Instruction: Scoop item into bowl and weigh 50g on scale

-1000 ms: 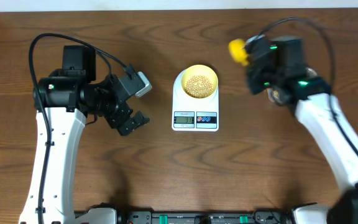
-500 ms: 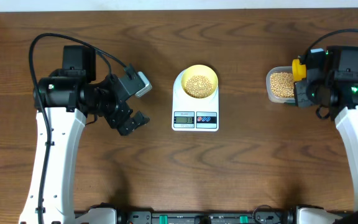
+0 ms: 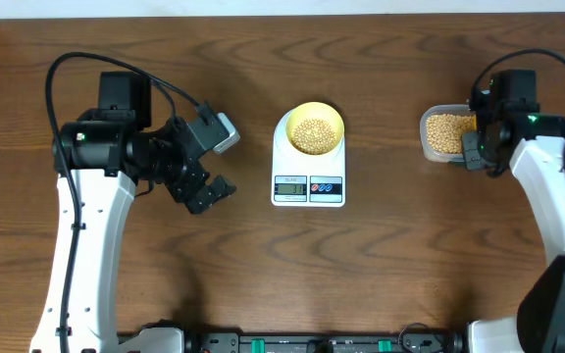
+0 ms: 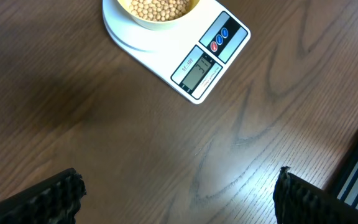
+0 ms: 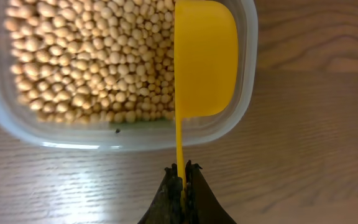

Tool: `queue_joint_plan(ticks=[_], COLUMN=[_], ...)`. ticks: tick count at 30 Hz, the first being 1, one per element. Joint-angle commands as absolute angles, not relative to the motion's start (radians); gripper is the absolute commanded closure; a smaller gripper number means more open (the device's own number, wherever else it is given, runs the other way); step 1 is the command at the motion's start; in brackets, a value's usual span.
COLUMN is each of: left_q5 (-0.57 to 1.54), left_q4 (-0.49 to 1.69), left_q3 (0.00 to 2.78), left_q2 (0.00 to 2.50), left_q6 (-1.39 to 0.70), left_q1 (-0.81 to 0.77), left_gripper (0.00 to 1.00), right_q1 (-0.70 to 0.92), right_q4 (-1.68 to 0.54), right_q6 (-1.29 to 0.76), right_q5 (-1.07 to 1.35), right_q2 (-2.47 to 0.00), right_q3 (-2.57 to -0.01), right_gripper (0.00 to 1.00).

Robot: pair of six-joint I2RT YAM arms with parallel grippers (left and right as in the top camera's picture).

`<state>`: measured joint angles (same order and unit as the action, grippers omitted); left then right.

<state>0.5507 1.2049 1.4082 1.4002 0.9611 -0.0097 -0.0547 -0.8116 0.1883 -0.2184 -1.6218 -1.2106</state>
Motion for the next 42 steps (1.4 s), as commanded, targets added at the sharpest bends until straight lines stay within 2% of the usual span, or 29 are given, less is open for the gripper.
queue_joint_plan(ticks=[1,10,19,29,42], left_q5=[0.552,0.552,0.552,0.552,0.552], left_q4=[1.21,1.21,1.21,1.21,1.21], left_q3=[1.401,1.401,1.401,1.401,1.401], left_q2=[1.401,1.401,1.401,1.401,1.401], left_q6=[0.949,0.949,0.949,0.949,0.949], left_q1=[-0.013,-0.013,-0.013,-0.013,-0.013], left_gripper=[0.01,0.01,0.01,0.01,0.01], right_q1=[-0.034,0.047,0.135,0.104,-0.046], right_q4=[-0.79,-0.775,-0.777,-0.82,-0.885], right_q6=[0.173,0.173,0.199,0.2,0.199], right_q5=[-0.297,-0.482,-0.404,-0.121,0.279], right_q2=[-1.642,-1.755,-1.771,-1.771,-1.771], right_q3=[-1.213,-1.213,-1.217,-1.251,-1.252], right_gripper=[0.99,0.99,0.99,0.99,0.99])
